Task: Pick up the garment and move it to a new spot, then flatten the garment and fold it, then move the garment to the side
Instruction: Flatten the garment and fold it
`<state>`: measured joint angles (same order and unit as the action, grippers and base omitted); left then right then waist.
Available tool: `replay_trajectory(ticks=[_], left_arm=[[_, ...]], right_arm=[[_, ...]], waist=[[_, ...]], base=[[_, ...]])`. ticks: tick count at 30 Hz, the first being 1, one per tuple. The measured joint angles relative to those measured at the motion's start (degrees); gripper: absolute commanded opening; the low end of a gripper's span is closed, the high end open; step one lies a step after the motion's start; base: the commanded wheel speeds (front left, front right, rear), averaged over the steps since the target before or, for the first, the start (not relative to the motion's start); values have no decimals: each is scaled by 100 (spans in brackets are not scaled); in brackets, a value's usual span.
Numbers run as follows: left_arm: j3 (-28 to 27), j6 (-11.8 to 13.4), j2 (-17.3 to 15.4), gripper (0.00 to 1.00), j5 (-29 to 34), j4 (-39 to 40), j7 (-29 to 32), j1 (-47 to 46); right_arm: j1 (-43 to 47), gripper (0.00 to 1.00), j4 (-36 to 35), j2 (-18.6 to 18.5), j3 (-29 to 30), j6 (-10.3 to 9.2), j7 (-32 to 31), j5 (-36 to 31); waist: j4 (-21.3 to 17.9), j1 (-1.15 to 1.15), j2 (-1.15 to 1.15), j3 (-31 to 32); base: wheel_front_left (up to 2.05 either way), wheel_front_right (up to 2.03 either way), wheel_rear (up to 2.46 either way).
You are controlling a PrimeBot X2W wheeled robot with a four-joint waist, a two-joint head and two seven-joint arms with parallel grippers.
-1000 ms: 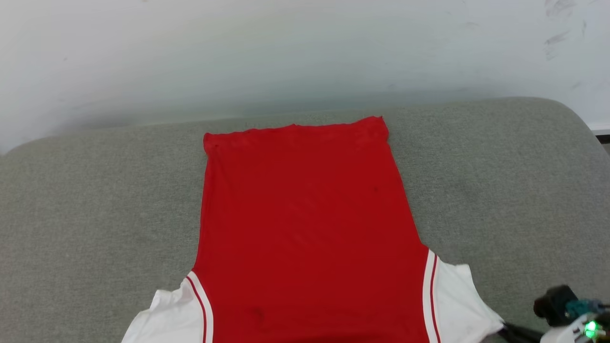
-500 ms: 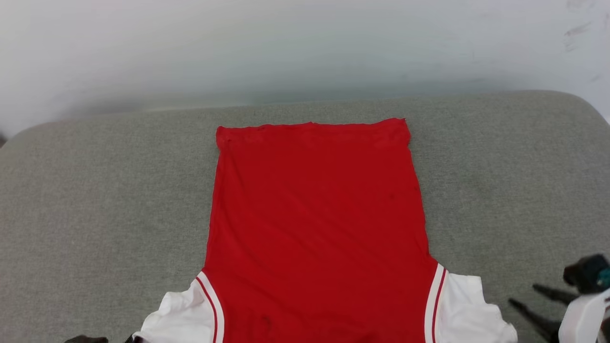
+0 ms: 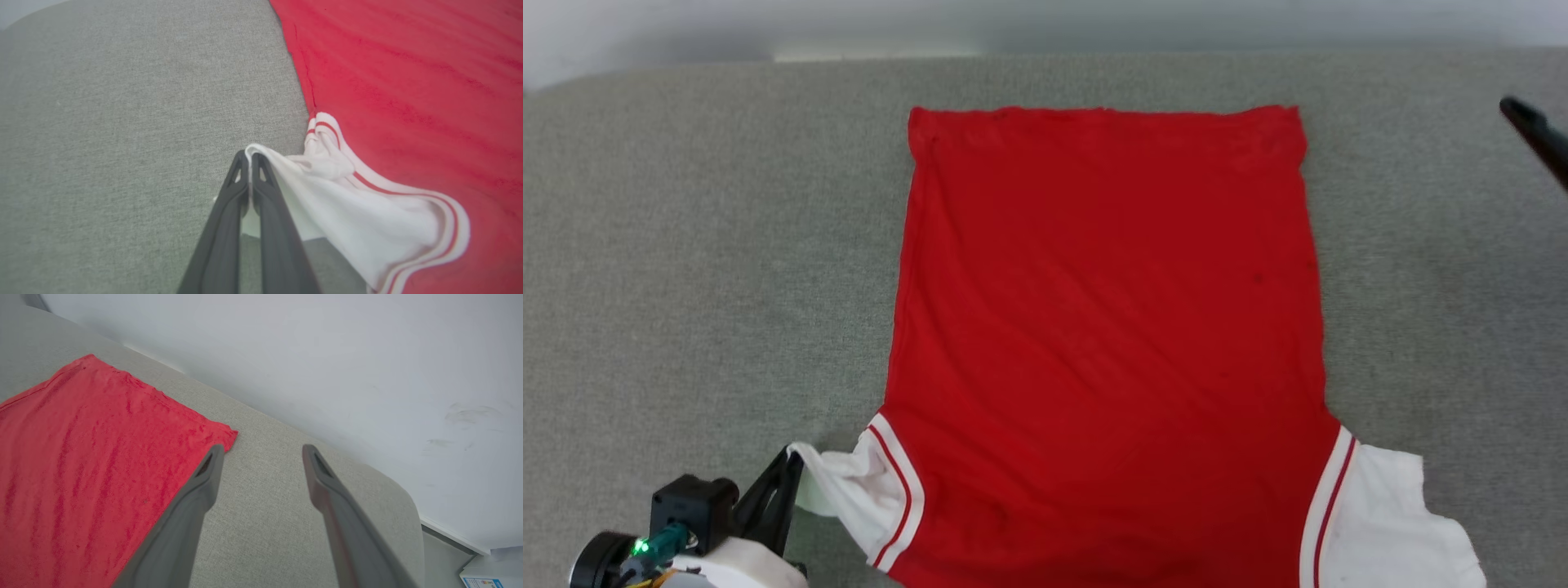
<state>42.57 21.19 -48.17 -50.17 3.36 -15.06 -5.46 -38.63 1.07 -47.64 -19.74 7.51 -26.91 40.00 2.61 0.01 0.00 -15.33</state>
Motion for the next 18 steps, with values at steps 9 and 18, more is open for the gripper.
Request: replay_trajectory(ticks=[9,18], left_arm=[[-14,-27,93,0,436,346,18,-708],[4,32,321,0,800,577,18,-1129]], right_arm=[[-2298,100,956,201,-1007,1,-2719,244],[-3466,100,1875,521,-1362,1,-4221,59]], waist=[[492,1,0,-1022],[1067,1,0,-1854]], base=[[0,0,0],[0,0,0]])
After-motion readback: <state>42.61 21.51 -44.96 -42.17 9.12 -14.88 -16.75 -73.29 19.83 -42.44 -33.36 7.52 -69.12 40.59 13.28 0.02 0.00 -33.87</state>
